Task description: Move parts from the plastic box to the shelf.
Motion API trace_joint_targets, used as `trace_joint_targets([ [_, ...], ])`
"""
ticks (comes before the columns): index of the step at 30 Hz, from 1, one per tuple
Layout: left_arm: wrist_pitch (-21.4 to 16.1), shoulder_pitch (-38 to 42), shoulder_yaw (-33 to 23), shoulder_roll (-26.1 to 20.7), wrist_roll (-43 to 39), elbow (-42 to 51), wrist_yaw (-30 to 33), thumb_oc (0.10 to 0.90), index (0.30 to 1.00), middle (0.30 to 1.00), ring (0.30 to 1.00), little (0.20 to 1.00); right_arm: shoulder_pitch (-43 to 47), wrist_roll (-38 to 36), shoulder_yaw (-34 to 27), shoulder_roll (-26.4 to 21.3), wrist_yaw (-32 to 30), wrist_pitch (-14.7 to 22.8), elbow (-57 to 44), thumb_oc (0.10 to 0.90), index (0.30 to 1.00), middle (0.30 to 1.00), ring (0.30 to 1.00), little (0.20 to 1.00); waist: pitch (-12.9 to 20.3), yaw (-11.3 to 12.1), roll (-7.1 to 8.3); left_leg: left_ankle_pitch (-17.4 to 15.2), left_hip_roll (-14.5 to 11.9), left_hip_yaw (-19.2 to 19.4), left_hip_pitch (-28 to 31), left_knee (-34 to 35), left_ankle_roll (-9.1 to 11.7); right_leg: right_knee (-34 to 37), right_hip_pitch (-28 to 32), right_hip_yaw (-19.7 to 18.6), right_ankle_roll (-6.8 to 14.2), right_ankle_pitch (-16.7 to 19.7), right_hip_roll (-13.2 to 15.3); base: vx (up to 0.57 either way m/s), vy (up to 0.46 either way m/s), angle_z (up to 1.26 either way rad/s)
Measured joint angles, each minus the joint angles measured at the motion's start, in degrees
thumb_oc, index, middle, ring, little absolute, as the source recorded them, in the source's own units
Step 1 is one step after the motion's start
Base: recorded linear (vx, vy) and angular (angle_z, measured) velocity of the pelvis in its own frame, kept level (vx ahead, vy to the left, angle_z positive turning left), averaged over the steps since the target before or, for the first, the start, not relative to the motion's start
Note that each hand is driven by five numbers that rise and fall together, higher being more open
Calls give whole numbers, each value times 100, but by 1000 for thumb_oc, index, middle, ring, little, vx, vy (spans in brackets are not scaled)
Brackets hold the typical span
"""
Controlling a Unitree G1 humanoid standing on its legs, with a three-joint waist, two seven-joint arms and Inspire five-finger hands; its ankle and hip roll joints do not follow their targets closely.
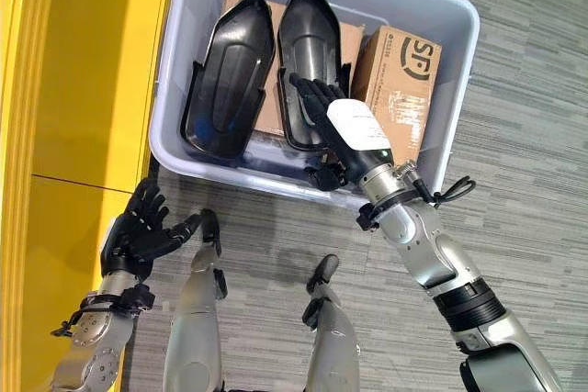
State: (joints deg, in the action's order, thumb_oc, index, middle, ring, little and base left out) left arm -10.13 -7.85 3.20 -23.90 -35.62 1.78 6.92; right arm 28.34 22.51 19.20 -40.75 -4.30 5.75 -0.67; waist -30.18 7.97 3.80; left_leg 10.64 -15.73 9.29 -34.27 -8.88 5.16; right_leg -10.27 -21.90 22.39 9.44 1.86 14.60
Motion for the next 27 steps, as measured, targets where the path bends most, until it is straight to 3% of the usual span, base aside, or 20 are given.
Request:
trace_joint_targets([
  [10, -31, 14, 5, 0, 4, 4, 45, 900, 1000, 1000, 1000, 1000, 115, 408, 46, -1, -69, -75, 149, 900, 1000, 1000, 1000, 1000, -3, -11, 2, -17, 85, -92, -410, -197, -50, -464, -474, -38, -1, -147, 166, -15, 19, 4],
  [27, -132, 116, 10, -12, 43, 27, 170, 900, 1000, 1000, 1000, 1000, 602, 1267, 229, -23, -406, -205, 600, 900, 1000, 1000, 1000, 1000, -5, -36, 5, -35, 201, -170, -715, -310, -124, -685, -775, -31, 16, -227, 315, -2, 7, 2],
])
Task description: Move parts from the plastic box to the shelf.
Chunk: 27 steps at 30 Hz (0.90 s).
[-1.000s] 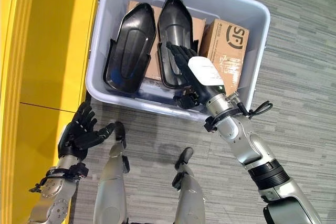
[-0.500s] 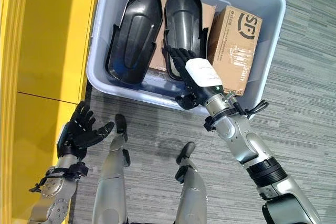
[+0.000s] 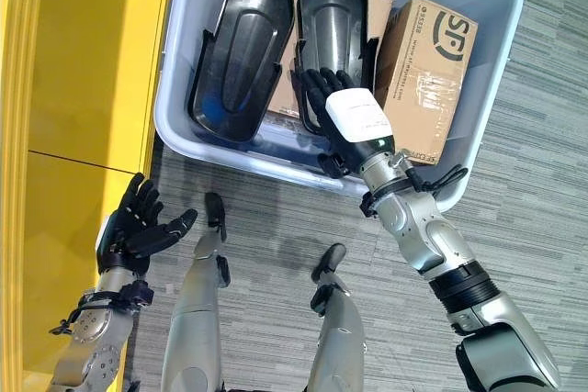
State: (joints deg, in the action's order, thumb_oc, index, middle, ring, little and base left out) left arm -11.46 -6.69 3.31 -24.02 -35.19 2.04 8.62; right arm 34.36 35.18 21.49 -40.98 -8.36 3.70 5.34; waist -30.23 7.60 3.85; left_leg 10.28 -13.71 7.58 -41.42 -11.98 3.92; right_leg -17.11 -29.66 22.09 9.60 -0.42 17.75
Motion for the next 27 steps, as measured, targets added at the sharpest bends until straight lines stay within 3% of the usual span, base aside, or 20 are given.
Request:
trace_joint_targets([
  [13, -2, 105, 145, -9, 0, 22, 6, 900, 1000, 1000, 1000, 1000, 33, 147, -3, 1, -276, -88, 26, 900, 1000, 1000, 1000, 1000, -2, -83, -3, 0, 3, 25, -64, 0, -4, -14, -97, -31, 2, -1, 8, 0, 0, 0],
  [27, -32, 117, 154, -20, -2, 22, 107, 900, 1000, 1000, 1000, 1000, 466, 189, 15, 159, -627, -274, 730, 900, 1000, 1000, 1000, 1000, -8, -68, -17, -2, 7, 51, -117, 1, -7, -46, -183, -64, 5, -6, 23, 0, 0, 0],
])
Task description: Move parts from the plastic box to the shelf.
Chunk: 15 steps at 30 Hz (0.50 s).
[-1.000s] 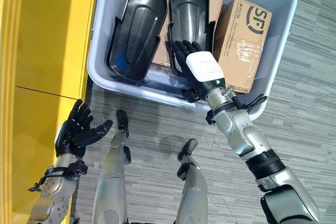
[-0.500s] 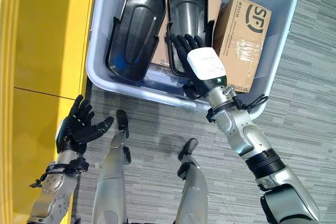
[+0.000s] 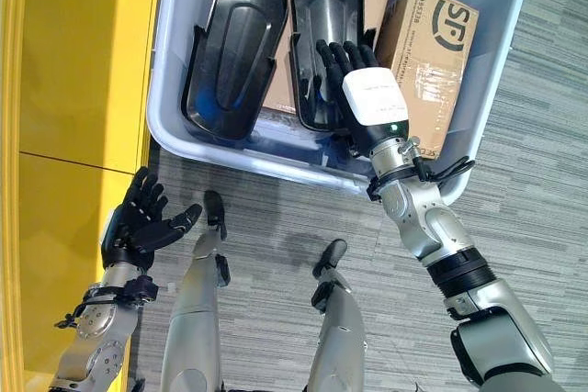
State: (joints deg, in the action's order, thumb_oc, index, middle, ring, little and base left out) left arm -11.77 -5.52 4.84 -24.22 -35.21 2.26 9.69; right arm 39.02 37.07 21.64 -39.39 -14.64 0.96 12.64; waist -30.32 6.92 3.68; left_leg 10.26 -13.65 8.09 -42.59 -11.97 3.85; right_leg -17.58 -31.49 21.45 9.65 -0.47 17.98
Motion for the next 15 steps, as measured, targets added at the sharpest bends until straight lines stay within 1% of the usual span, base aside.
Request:
trace_joint_targets([
  [3, -19, 12, 7, 0, 0, 0, 0, 900, 1000, 1000, 1000, 1000, 59, -4, 6, 112, -25, -23, 195, 900, 1000, 1000, 1000, 1000, -6, 20, -13, 0, 2, -2, -9, 0, 0, -4, -8, 3, 2, -2, 2, 0, 0, 0],
  [8, -62, 14, 7, 0, 0, 0, 5, 900, 1000, 1000, 1000, 1000, 75, -10, 10, 141, -30, -23, 215, 900, 1000, 1000, 1000, 1000, -8, 28, -19, 2, 18, -9, -17, 0, -3, -4, -9, 10, 5, -4, 15, 0, 0, 0],
  [11, -98, 15, 7, 0, 0, 0, 5, 900, 1000, 1000, 1000, 1000, 160, -17, 14, 242, -32, -44, 409, 900, 1000, 1000, 1000, 1000, -8, 31, -22, 4, 23, -15, -23, 1, -6, -14, -12, 16, 11, -10, 21, 0, 0, 0],
  [15, -98, 16, 8, 0, 0, -2, 7, 900, 1000, 1000, 1000, 1000, 154, -27, 67, 310, -31, -51, 408, 900, 1000, 1000, 1000, 1000, -7, 32, -23, 5, 33, -25, -32, 1, -7, -31, -15, 29, 16, -23, 33, 0, 0, 0],
])
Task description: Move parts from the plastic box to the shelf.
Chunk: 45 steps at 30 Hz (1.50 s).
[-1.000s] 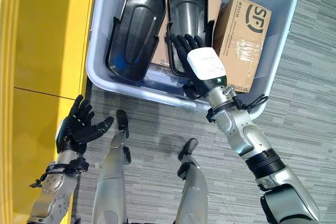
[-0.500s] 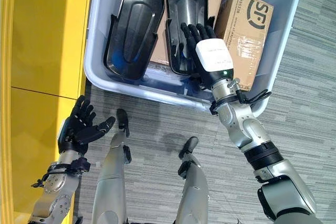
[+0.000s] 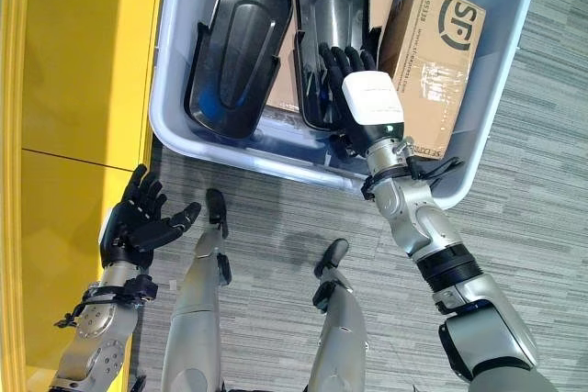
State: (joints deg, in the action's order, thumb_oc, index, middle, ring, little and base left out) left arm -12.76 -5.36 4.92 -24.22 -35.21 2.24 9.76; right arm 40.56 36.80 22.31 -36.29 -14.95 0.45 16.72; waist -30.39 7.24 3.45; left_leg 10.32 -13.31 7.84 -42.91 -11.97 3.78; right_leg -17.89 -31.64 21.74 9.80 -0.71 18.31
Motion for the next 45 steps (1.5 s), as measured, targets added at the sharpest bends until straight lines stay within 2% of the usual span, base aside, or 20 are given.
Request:
trace_joint_targets([
  [8, -19, 4, 3, 0, 0, 1, 2, 900, 1000, 1000, 1000, 1000, -3, 0, 17, 11, 0, 0, 2, 900, 1000, 1000, 1000, 1000, 0, -1, -8, -2, 53, -47, -63, 0, -12, -34, -13, 77, 21, -38, 53, 9, -1, 5],
  [18, -39, 29, 28, -31, -2, 1, 116, 900, 1000, 1000, 1000, 1000, 284, 0, 180, 149, -70, -98, 735, 900, 1000, 1000, 1000, 1000, 1, 74, -8, 3, 59, -70, -211, -8, -19, -51, -151, 91, 20, -39, 57, 1, 0, 0],
  [22, -97, 66, 81, -55, -14, 3, 116, 900, 1000, 1000, 1000, 1000, 775, 0, 469, 285, -409, -75, 1467, 900, 1000, 1000, 1000, 1000, 2, 60, -14, 6, 56, -83, -256, -53, -25, -132, -220, 67, -2, -63, 69, 0, 0, 0],
  [29, -142, 170, 186, -195, -44, 15, 117, 900, 1000, 1000, 1000, 1000, 1694, -157, 652, 399, -719, -73, 2484, 900, 1000, 1000, 1000, 1000, 7, 49, -49, 73, 63, -186, -616, -154, -71, -722, -730, 10, -88, -302, 182, -8, 10, 3],
  [30, -142, 172, 193, -195, -46, 14, 121, 900, 1000, 1000, 1000, 1000, 1751, -166, 658, 402, -755, -77, 2538, 441, 358, 358, 358, 358, 7, 64, -49, 89, 64, -190, -654, -154, -65, -792, -797, 1, -101, -339, 197, -6, 12, 6],
  [31, -141, 172, 194, -197, -48, 8, 123, 900, 1000, 1000, 1000, 1000, 1815, -195, 683, 406, -771, -73, 2616, 400, 300, 300, 300, 300, 7, 63, -50, 108, 64, -196, -676, -154, -63, -867, -838, -4, -111, -371, 208, -6, 19, 5],
  [36, -144, 192, 221, -200, -49, 12, 126, 900, 1000, 1000, 1000, 1000, 2075, -199, 969, 414, -994, -82, 2812, 400, 300, 300, 300, 300, 10, 37, -55, 119, 51, -200, -702, -170, -26, -1161, -1016, -90, -169, -480, 249, -2, 5, 0],
  [45, -137, 284, 434, -188, -49, 1, 131, 900, 1000, 1000, 1000, 1000, 1927, -129, 996, 462, -1181, -185, 2638, 400, 300, 300, 300, 300, 33, -30, -106, 189, 30, -207, -610, -180, -64, -1361, -1004, -107, -224, -563, 270, 0, 0, 0],
])
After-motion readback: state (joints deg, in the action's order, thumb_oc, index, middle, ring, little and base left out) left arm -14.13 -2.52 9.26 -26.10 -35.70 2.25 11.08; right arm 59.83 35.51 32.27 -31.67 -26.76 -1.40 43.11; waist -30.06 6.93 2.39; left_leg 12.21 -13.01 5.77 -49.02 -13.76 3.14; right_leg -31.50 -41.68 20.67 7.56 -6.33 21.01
